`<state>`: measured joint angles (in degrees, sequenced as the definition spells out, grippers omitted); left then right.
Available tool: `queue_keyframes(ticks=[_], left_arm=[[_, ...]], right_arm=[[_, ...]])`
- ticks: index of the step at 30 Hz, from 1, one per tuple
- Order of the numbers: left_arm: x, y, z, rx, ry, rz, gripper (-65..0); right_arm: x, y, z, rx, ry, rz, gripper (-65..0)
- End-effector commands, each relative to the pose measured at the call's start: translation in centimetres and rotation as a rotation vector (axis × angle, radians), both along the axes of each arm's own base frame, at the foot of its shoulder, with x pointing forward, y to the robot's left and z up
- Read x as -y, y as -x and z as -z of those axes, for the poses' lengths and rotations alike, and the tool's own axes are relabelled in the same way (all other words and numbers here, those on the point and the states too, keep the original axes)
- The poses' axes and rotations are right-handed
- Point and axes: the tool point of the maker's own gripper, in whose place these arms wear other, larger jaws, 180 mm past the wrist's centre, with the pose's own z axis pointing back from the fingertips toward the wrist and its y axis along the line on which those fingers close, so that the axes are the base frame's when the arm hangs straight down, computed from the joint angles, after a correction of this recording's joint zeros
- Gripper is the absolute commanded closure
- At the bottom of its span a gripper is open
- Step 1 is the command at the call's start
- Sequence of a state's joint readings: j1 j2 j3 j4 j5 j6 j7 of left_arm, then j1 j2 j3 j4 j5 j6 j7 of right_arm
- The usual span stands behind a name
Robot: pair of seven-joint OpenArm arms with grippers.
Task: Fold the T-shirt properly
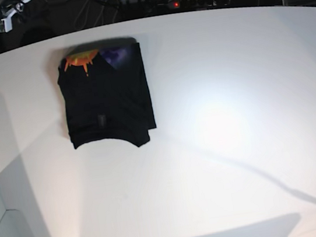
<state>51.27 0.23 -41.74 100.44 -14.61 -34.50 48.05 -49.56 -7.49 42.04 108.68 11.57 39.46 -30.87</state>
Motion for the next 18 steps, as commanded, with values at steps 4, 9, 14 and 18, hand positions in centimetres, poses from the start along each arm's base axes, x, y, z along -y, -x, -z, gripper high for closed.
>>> queue_keyframes(ticks=[4, 9, 14, 18], left_arm=[[2.5, 2.2, 3.2, -0.001, 0.061, 0.024, 0.0], [7.7, 4.8, 8.3, 0.025, 0.194, -0.001, 0.0], [10.6, 7.9, 13.5, -0.055, 0.258, -0.075, 0.0], [10.1, 8.1, 16.5, -0.06, 0.221, -0.109, 0.0]], right_arm=[[0.3, 4.0, 4.0, -0.127, -0.081, -0.004, 0.0], [-0.1, 6.9, 8.6, -0.227, -0.18, 0.052, 0.0], [-2.7, 7.5, 12.0, -0.238, -0.254, 0.039, 0.0], [-6.9, 8.3, 15.5, -0.317, -0.336, -0.071, 0.0]])
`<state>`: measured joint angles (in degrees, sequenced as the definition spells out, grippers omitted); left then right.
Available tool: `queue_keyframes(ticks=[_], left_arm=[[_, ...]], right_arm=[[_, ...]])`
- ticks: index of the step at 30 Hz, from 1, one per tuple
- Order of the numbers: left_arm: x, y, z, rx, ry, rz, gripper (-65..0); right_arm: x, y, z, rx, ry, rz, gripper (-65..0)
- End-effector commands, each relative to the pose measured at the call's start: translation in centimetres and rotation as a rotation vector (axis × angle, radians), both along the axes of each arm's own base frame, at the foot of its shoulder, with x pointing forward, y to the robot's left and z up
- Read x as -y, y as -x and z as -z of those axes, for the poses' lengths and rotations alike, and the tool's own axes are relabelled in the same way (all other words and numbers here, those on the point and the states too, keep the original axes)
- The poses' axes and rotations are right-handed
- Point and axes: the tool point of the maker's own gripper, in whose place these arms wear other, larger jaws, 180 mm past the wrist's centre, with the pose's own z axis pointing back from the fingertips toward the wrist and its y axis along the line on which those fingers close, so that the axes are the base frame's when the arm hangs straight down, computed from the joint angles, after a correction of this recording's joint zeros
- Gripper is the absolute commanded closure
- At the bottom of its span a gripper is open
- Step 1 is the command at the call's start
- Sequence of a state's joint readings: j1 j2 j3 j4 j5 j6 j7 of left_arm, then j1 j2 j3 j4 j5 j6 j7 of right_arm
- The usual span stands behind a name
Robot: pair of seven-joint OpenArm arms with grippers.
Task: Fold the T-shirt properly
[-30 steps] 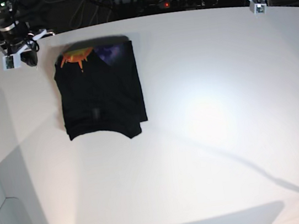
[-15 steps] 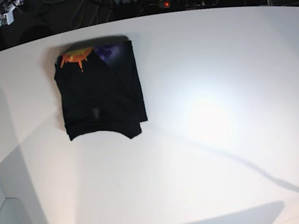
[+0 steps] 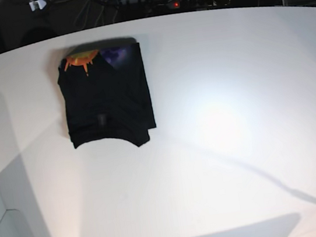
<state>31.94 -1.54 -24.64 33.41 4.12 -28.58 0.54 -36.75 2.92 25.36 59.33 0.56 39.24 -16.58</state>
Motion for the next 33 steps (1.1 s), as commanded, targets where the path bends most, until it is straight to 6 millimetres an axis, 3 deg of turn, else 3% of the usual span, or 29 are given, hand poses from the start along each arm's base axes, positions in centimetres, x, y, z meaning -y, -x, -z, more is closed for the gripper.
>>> queue_keyframes(ticks=[1, 5, 10, 14, 17, 23, 27, 33], left_arm=[[0.2, 0.5, 0.2, 0.0, 0.006, -0.01, 0.0], [-0.7, 0.2, 1.8, -0.049, -0.011, 0.012, 0.0], [-0.9, -0.8, 2.8, -0.077, -0.044, 0.039, 0.0], [-1.0, -2.2, 3.3, -0.07, -0.078, 0.063, 0.0], [-1.6, -4.1, 3.7, -0.045, -0.111, 0.063, 0.0], [-2.9, -6.7, 4.1, -0.016, -0.182, 0.053, 0.0], [-2.8, -8.2, 4.3, 0.003, -0.188, 0.048, 0.0], [-2.0, -8.4, 4.6, -0.014, -0.166, 0.05, 0.0]], right_arm=[[-0.7, 0.5, 0.4, -0.002, -0.029, -0.009, 0.0], [-5.2, 2.6, 2.3, -0.034, -0.145, -0.003, 0.0], [-5.6, 3.7, 5.3, -0.016, 0.006, -0.044, 0.0], [-4.5, 3.8, 7.2, -0.013, 0.174, -0.121, 0.0], [-3.5, 2.2, 8.0, 0.008, 0.322, -0.176, 0.0], [3.0, -0.9, 7.0, 0.035, 0.726, -0.232, 0.0], [4.0, -1.1, 6.6, 0.039, 0.783, -0.238, 0.0], [3.8, -0.8, 6.6, 0.035, 0.779, -0.239, 0.0]])
